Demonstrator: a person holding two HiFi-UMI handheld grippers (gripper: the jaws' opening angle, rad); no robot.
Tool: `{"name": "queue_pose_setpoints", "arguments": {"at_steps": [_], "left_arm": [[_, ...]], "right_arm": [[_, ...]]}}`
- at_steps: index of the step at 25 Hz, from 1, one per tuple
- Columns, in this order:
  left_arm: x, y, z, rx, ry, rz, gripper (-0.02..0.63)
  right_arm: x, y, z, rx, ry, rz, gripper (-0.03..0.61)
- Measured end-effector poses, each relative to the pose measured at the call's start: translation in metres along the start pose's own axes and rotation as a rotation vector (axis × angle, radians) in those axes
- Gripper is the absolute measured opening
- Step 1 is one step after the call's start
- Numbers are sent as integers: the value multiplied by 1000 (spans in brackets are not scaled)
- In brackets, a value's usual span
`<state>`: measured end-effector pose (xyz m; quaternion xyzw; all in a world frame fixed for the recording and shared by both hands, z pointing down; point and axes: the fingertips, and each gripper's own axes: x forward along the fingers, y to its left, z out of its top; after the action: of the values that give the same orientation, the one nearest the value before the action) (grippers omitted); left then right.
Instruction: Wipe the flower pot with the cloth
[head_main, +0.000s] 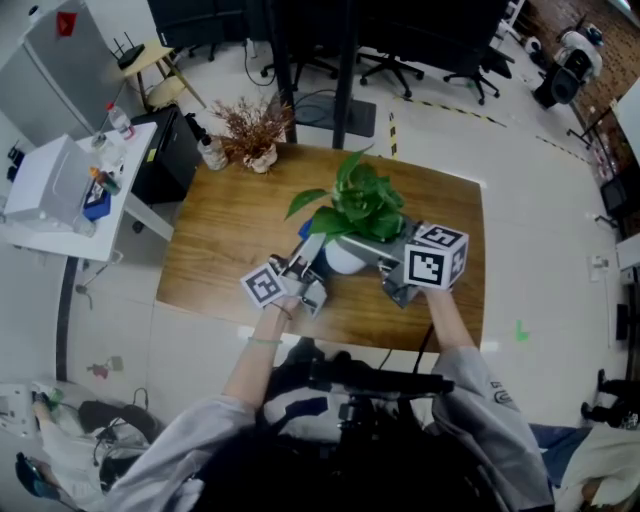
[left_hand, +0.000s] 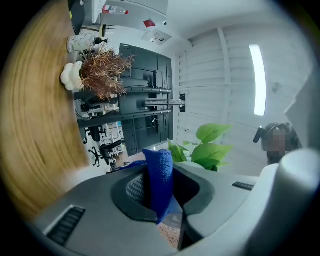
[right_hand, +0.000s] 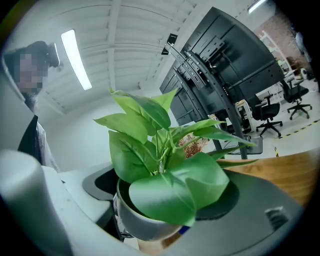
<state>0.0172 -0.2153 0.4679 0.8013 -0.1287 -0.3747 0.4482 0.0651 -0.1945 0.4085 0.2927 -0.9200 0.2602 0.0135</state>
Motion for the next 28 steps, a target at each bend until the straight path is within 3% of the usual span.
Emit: {"name": "queue_pose_setpoints", "arguments": {"at_steps": [14, 21, 25, 28], "left_arm": [[4, 4, -4, -68, -38, -63, 69], [1, 2, 5, -172, -156, -121, 69], [-5, 4, 9, -275, -248, -162, 69], [-5, 3, 4, -308, -250, -175, 69]], "right_arm": [[1, 2, 29, -16, -89, 12, 456], [6, 2, 41, -15, -146, 0, 456], [7, 1, 47, 4, -182, 3, 456], [8, 1, 53, 10, -204, 2, 456]]}}
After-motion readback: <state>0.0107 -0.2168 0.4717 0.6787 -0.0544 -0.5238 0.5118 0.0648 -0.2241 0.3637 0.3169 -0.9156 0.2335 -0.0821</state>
